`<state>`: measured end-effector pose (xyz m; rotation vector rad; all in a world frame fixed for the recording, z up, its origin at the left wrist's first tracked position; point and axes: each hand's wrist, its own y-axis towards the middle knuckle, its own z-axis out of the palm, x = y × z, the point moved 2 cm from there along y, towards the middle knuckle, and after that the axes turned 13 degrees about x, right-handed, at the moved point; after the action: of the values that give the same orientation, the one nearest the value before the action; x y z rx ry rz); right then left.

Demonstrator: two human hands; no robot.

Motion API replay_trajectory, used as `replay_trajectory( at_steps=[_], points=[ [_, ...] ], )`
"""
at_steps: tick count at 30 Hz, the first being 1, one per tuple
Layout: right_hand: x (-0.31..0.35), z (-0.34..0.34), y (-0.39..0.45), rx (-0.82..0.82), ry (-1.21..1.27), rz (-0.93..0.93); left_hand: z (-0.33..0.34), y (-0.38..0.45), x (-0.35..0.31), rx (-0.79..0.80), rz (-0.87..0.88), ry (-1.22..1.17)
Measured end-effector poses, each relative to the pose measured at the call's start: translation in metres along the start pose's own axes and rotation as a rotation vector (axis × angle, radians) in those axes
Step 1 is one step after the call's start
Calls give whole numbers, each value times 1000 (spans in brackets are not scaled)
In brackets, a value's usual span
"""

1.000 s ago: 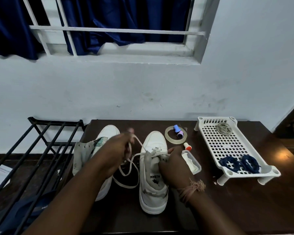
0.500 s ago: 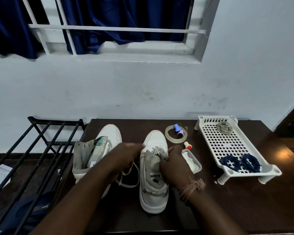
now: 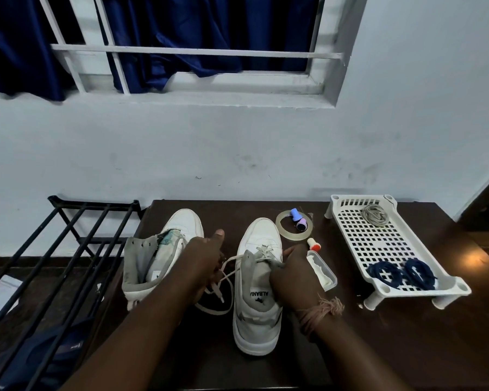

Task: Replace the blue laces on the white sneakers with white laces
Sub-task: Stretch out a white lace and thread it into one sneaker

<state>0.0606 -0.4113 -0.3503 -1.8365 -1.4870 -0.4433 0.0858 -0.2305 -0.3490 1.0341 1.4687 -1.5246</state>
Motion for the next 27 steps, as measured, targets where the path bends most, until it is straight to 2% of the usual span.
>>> replay_trajectory(
  at_steps=[3,7,9,12,14,18,20,22,25,27],
  points=[
    [1,-3,-1,-61,10,-28,5,0,7,1,59,412],
    [1,-4,-1,-89,-81,-71,15,-2,14,114,152,668],
    [0,-5,0,-80,-55,-70,14,1,19,22,192,808],
    [0,-9,2,-5,66,-59,15,-4,9,-108,94,1005],
    [3,-15,3,-9,103,-102,14,-10,-10,-68,64,860],
    [24,-32,-11,-137,212,-376,15,-29,-49,175,200,102],
    [38,-34,-22,-78,306,-487,18,-35,-59,283,224,-204],
    [48,-33,-31,35,392,-513,22,-40,-65,397,250,-426],
    [54,-30,-37,235,552,-463,29,-42,-67,491,277,-622],
    [54,-34,-35,258,614,-443,30,-42,-68,516,290,-743]
  ],
)
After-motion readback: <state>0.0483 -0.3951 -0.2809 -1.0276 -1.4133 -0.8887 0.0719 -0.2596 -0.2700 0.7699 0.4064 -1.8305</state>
